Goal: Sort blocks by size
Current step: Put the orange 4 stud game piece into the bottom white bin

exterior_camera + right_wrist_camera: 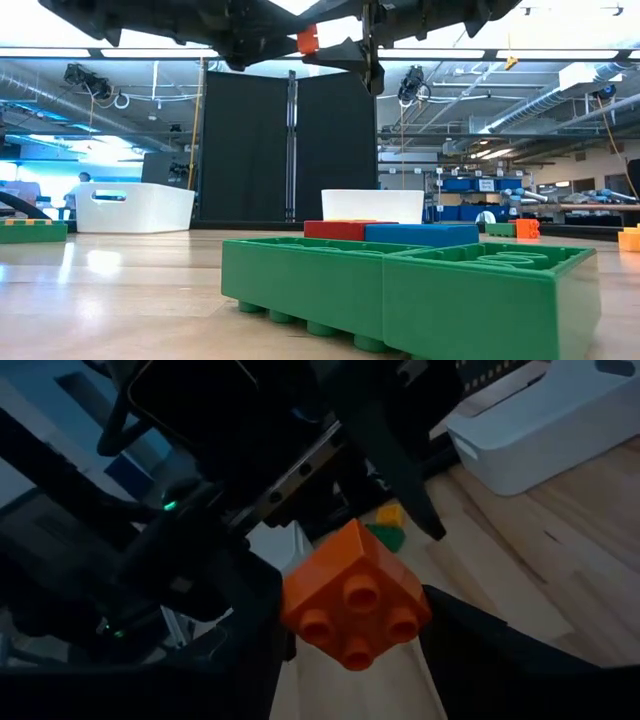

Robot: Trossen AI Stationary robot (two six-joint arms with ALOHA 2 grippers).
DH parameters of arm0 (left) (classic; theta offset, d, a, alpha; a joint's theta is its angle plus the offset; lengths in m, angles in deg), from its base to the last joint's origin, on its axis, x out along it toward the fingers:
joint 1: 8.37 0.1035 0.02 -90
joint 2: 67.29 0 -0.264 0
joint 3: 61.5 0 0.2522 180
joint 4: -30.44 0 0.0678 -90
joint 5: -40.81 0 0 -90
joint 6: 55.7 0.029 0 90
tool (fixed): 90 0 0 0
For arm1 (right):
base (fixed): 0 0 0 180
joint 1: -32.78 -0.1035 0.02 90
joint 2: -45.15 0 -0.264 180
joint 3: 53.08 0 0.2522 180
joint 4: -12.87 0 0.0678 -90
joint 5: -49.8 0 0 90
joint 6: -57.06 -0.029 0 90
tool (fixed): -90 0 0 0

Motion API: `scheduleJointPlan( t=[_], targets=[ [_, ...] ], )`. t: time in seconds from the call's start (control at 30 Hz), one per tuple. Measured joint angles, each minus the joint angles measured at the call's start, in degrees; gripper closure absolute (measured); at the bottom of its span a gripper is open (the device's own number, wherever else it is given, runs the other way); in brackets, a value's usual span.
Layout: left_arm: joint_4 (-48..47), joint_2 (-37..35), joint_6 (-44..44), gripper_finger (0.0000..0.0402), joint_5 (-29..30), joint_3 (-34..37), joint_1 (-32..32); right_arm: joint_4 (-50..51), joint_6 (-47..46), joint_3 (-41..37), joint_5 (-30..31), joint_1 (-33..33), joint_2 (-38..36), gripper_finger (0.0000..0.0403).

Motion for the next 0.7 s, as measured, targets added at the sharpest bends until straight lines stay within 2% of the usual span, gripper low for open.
scheduleJointPlan(
  t=[0.33, 0.7],
  targets=[
    [3.1, 2.3, 0.1, 0.0105, -0.8, 0.0, 0.0, -0.4, 0.5, 0.0, -0.9, 0.0, 0.0, 0.0180],
    [4.6, 2.2, 1.0, 0.0173, -1.2, 0.0, 0.0, -0.9, 0.8, 0.0, -0.9, 0.0, -0.1, 0.0183]
  ],
)
